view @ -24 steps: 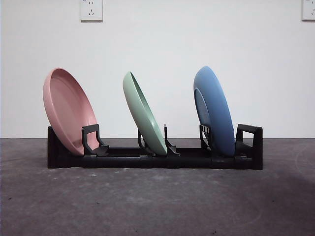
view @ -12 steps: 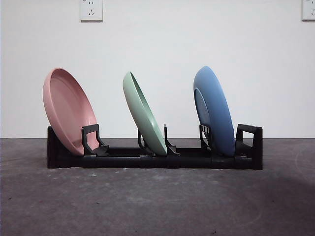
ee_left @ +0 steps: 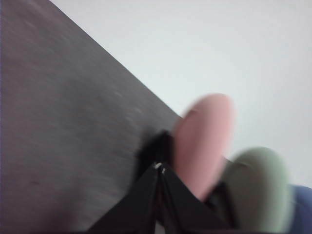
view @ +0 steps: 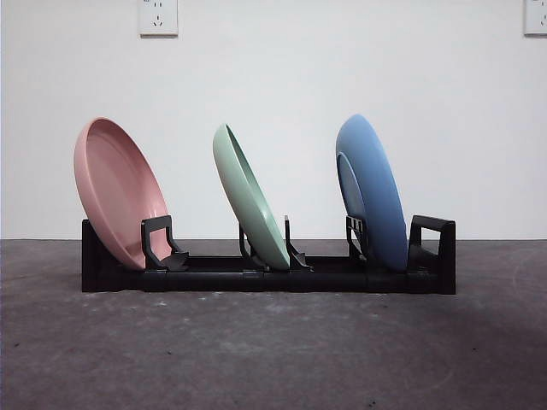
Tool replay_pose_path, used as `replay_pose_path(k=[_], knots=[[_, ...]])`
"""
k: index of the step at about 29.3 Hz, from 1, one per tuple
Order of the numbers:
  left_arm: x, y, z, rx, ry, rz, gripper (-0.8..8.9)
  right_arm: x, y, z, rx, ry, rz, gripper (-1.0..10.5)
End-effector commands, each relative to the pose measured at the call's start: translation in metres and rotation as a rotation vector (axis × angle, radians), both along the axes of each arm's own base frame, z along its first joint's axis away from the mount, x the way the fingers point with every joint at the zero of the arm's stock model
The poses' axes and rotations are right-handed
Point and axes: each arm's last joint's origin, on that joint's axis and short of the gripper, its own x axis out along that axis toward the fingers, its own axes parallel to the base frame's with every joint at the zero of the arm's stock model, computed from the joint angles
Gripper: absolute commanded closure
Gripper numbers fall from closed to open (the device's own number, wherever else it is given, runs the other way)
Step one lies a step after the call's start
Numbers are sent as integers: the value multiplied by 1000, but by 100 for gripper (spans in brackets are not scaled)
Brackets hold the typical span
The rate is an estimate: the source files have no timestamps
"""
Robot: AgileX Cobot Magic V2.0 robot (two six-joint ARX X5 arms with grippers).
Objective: Place the plate
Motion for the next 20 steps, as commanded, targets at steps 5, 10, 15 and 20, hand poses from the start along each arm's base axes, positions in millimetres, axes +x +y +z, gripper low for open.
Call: replay_pose_path(k=[5,10,15,20], knots=[[-19,-4,60,104,-8,-88,806,-9,5,41,-57,152,157,931],[-27,-6,93,240,108,-183,806,-6,10,74,-60,219,344,931],[-27,-8,122,313,211,-297,806,5,12,106,-34,304,444,931],[-17,-12,142,262,265,-458,806,18,12,134,-3,424,455,931]])
